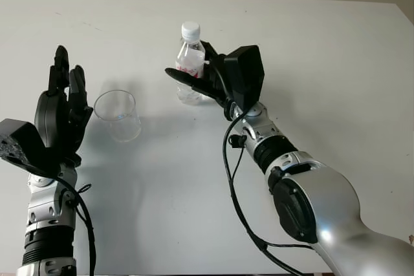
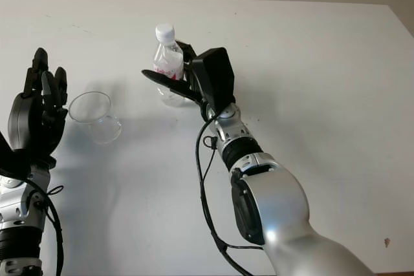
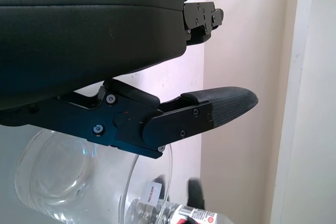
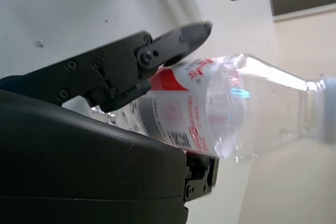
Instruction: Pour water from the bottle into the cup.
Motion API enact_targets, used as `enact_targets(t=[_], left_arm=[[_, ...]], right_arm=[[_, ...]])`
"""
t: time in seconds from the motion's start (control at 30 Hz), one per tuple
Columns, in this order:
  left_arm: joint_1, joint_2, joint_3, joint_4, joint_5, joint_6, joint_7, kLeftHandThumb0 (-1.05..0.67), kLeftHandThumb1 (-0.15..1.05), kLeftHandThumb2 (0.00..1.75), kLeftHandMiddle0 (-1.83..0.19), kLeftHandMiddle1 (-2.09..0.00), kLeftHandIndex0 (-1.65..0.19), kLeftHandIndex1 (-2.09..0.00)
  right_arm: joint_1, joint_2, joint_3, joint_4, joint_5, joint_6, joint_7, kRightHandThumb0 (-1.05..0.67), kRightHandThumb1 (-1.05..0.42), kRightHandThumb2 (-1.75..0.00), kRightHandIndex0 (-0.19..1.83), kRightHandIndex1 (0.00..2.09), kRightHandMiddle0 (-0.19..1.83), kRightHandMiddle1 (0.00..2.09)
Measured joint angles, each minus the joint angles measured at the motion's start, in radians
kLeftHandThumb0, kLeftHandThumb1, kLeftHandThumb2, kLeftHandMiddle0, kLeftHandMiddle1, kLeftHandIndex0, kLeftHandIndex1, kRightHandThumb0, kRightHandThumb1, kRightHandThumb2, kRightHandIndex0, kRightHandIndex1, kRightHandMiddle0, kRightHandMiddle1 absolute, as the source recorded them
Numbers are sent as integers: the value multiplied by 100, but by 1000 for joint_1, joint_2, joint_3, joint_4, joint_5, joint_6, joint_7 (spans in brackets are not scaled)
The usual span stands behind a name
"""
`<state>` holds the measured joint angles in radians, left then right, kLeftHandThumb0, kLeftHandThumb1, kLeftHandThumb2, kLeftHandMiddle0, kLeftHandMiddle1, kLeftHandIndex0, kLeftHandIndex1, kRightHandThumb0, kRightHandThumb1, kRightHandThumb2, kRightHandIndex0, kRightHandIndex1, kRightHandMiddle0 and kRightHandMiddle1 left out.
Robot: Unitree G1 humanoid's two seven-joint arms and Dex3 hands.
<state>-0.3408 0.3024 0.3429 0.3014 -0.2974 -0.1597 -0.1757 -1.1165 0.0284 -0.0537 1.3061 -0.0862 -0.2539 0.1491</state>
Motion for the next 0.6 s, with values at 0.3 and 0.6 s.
enact_targets(t=[0.3,0.6], left_arm=[[-1,-18,-2,1,0,-12,15,-71,105,66,3,-6,8,-8],[-2,-18,-2,2,0,-12,14,-70,105,65,3,-6,7,-8]], right_arm=[[-22,-28,85,0,-101,-38,72,-41,-95,-4,88,209,102,209],[-22,-36,123,2,-137,-57,52,-45,-100,-6,99,209,113,209]])
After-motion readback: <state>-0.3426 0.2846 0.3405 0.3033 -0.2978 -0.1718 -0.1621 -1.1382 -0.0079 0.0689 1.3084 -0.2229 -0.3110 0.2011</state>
